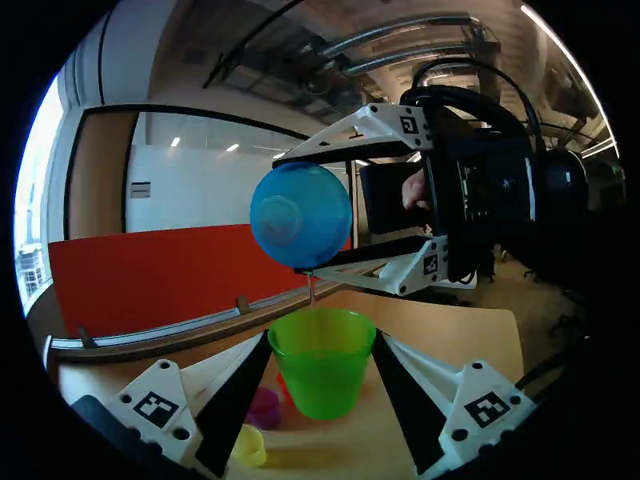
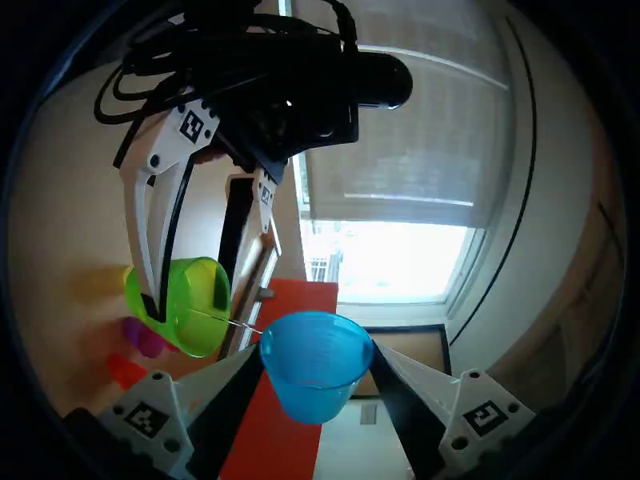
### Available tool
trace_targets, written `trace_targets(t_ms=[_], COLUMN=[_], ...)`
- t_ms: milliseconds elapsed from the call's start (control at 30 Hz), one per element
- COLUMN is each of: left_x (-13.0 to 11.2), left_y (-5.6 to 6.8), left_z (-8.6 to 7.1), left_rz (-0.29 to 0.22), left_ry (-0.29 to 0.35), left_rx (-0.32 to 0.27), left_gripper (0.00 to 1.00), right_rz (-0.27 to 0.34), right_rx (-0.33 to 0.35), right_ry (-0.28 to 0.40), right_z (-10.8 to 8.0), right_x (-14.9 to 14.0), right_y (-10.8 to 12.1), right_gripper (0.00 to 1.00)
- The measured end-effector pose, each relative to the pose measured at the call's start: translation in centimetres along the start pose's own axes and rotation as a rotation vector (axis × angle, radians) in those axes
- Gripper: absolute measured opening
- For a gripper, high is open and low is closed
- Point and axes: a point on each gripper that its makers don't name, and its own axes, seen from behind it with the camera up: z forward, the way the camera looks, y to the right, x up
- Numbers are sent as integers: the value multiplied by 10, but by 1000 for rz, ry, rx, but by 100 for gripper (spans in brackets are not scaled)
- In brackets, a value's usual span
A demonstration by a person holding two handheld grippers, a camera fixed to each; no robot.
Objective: Pour water
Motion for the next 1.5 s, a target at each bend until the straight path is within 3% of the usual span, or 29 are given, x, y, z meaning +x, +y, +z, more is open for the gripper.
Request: trace_targets(t_ms=[500, 767, 1200, 1500], left_x=[0, 0, -3, -4], left_y=[-1, -1, -2, -3], left_z=[-1, -3, -7, -8], left_rz=[-1, 0, 1, 6], left_ry=[-1, -4, -17, -26], left_rx=[0, 2, 9, 15], left_gripper=[89, 89, 89, 89], right_rz=[-5, 40, 278, 506], right_rx=[-2, -4, 4, -11], right_ry=[3, 7, 24, 14], right_z=[1, -1, -7, -11], right_x=[0, 2, 6, -3], right_y=[1, 0, -16, -21], right_gripper=[93, 93, 93, 93])
